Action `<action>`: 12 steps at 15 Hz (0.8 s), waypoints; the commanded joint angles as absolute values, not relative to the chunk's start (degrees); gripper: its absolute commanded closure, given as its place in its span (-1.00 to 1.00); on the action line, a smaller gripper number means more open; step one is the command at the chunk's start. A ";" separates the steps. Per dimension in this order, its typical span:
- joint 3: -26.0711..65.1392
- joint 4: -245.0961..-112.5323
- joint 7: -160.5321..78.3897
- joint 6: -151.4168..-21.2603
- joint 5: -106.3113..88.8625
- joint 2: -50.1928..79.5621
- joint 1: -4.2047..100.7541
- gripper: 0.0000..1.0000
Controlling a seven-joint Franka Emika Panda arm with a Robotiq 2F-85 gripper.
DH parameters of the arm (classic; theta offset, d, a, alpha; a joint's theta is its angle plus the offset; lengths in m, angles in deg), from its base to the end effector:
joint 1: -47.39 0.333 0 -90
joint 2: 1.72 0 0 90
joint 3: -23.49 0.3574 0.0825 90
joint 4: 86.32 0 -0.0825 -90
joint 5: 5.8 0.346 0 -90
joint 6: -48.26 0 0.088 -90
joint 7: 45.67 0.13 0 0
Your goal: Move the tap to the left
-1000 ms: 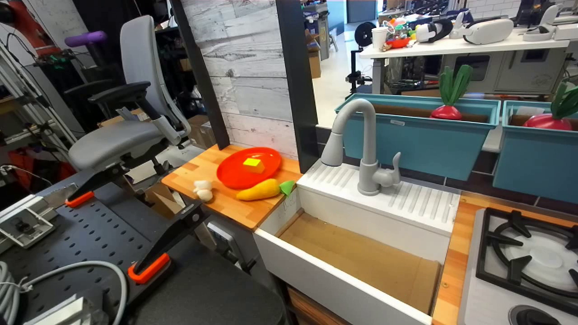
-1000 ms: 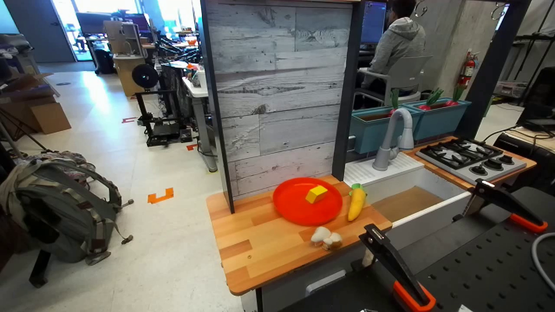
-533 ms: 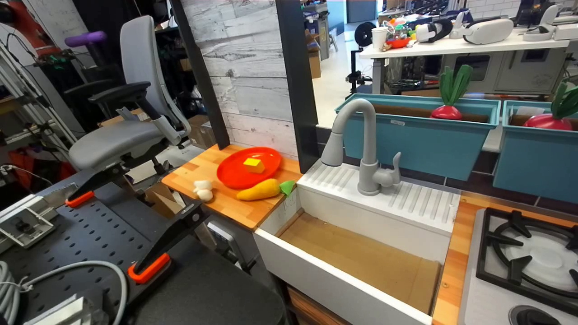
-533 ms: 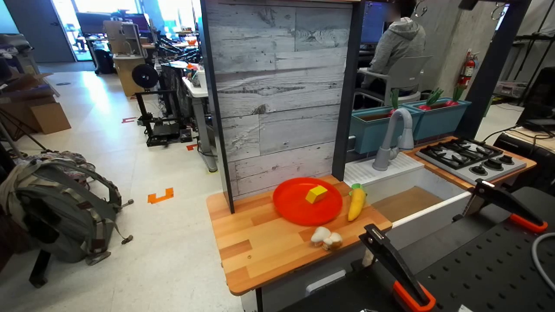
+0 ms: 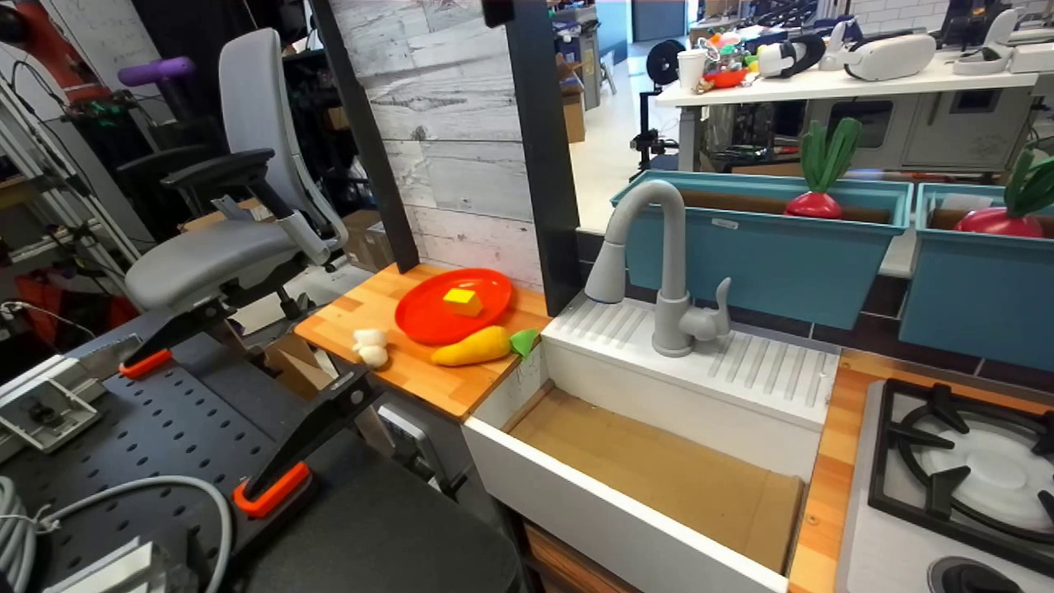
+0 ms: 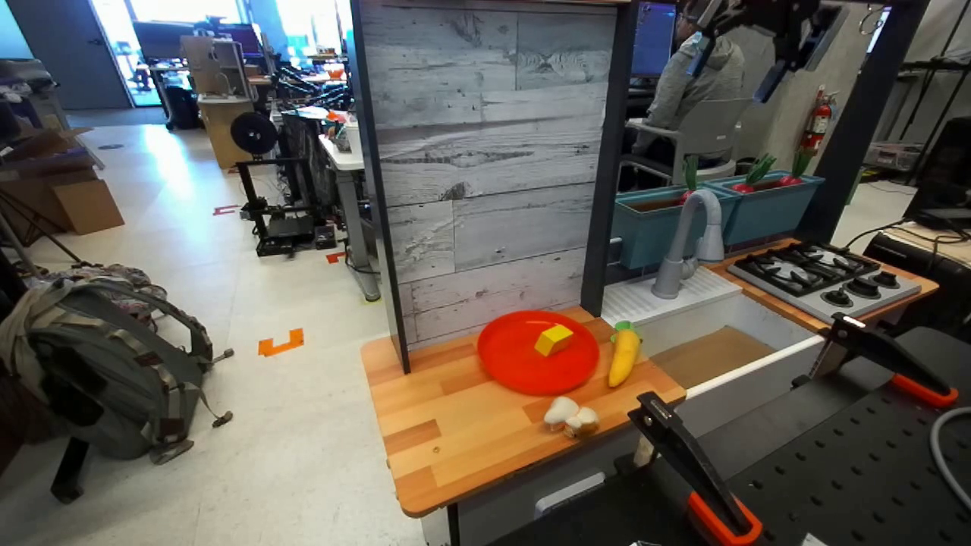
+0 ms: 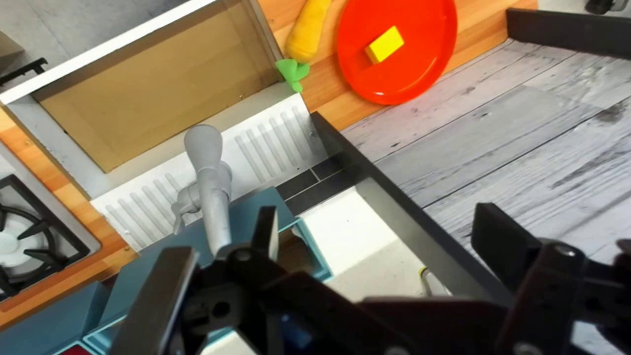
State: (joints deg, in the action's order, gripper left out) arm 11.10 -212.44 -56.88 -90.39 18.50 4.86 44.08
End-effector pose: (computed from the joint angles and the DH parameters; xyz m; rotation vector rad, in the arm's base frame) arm 0.5180 -0.1350 0.3869 -2.8403 0.5475 -0.2450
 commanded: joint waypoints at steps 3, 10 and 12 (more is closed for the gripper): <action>14.70 -201.57 -59.78 -91.85 19.92 17.96 37.09 -1.00; 17.47 -196.74 -60.16 -92.53 17.74 26.70 32.16 -1.00; 17.94 -195.87 -60.30 -92.81 17.41 28.51 31.32 -1.00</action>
